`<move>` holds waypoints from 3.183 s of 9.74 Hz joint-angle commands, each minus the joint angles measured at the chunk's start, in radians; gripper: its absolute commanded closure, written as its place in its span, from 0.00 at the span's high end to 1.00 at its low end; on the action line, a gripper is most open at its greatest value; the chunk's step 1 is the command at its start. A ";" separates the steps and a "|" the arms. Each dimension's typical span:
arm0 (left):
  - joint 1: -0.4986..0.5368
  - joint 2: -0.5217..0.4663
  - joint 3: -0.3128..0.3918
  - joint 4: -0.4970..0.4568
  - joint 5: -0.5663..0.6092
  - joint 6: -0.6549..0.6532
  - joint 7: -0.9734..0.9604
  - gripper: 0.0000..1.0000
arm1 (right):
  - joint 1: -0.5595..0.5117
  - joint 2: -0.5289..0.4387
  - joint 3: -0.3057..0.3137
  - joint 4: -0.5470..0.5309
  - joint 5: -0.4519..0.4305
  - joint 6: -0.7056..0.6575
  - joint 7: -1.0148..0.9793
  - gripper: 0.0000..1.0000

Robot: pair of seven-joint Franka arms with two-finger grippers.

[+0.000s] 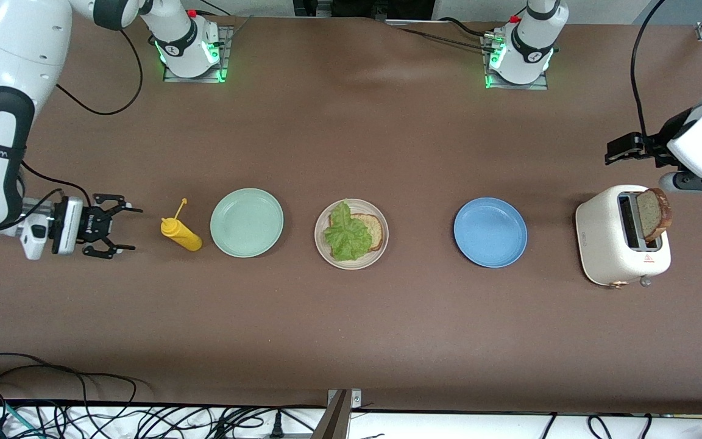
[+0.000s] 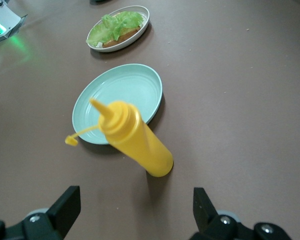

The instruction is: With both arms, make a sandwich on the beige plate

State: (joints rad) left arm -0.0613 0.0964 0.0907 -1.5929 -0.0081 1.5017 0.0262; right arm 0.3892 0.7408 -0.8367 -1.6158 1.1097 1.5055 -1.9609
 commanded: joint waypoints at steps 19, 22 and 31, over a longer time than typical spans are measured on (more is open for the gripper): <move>0.285 0.200 -0.011 -0.165 0.126 0.445 0.460 0.00 | -0.422 -0.714 0.893 -0.193 -1.151 0.300 1.973 1.00; 0.273 0.203 -0.016 -0.041 0.058 0.361 0.455 0.00 | -0.455 -0.797 0.890 -0.220 -1.082 0.270 1.973 1.00; 0.130 0.313 -0.063 0.062 -0.597 0.056 0.405 0.00 | -0.435 -0.755 0.832 -0.124 -1.079 0.237 1.959 1.00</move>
State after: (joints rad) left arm 0.0854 0.3436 0.0204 -1.5526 -0.4764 1.5977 0.4349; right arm -0.0235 -0.0267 -0.0247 -1.7739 0.0120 1.7717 0.0019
